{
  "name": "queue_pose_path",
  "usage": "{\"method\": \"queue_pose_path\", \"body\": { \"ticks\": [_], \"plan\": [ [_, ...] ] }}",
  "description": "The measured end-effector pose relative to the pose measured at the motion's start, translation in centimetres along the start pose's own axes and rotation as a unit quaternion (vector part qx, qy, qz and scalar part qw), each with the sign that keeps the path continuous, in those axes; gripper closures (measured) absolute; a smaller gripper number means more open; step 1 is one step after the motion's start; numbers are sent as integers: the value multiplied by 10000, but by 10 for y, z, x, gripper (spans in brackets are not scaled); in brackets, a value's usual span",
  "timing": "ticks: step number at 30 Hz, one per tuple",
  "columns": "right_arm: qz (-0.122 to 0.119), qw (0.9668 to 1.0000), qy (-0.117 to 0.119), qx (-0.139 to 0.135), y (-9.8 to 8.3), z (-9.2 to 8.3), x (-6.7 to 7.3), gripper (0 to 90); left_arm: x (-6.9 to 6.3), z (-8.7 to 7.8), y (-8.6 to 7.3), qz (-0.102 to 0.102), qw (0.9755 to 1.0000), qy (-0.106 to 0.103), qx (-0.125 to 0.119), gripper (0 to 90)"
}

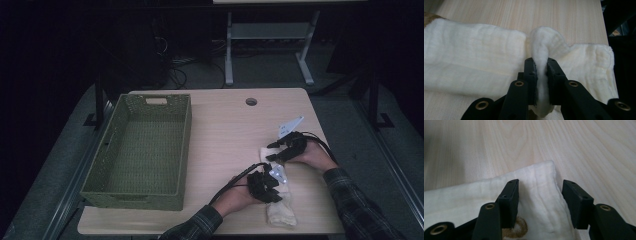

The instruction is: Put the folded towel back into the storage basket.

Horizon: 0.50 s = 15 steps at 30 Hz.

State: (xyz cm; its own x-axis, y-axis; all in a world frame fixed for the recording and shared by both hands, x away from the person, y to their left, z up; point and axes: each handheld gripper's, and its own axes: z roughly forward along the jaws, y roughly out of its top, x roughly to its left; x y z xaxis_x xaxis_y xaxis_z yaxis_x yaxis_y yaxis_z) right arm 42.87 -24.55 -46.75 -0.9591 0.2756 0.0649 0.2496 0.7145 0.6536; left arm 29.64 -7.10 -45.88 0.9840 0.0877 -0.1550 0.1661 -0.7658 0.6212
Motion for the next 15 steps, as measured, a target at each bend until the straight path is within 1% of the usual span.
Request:
{"method": "queue_pose_path", "body": {
  "ticks": [1,2,3,4,5,12,15],
  "plan": [
    [-63,10000,-19,5,0,0,2,509,0,0,0,-5,10000,0,-4,795],
    [-63,10000,-19,5,0,0,2,509,0,0,0,-7,10000,1,-2,795],
    [-123,9999,1,-23,-1,0,3,534,0,0,0,-2,10000,3,1,795],
    [-123,9999,1,-23,-1,0,3,534,0,0,0,0,10000,6,2,795],
    [-113,9999,21,-27,-1,0,3,553,0,0,0,-12,10000,5,-4,795],
    [-72,9997,247,-6,-1,-1,2,739,0,0,0,-39,10000,16,-10,796],
    [-40,9995,326,2,-1,-1,2,782,1,0,-1,-104,9999,-14,-32,801]
  ]
}}
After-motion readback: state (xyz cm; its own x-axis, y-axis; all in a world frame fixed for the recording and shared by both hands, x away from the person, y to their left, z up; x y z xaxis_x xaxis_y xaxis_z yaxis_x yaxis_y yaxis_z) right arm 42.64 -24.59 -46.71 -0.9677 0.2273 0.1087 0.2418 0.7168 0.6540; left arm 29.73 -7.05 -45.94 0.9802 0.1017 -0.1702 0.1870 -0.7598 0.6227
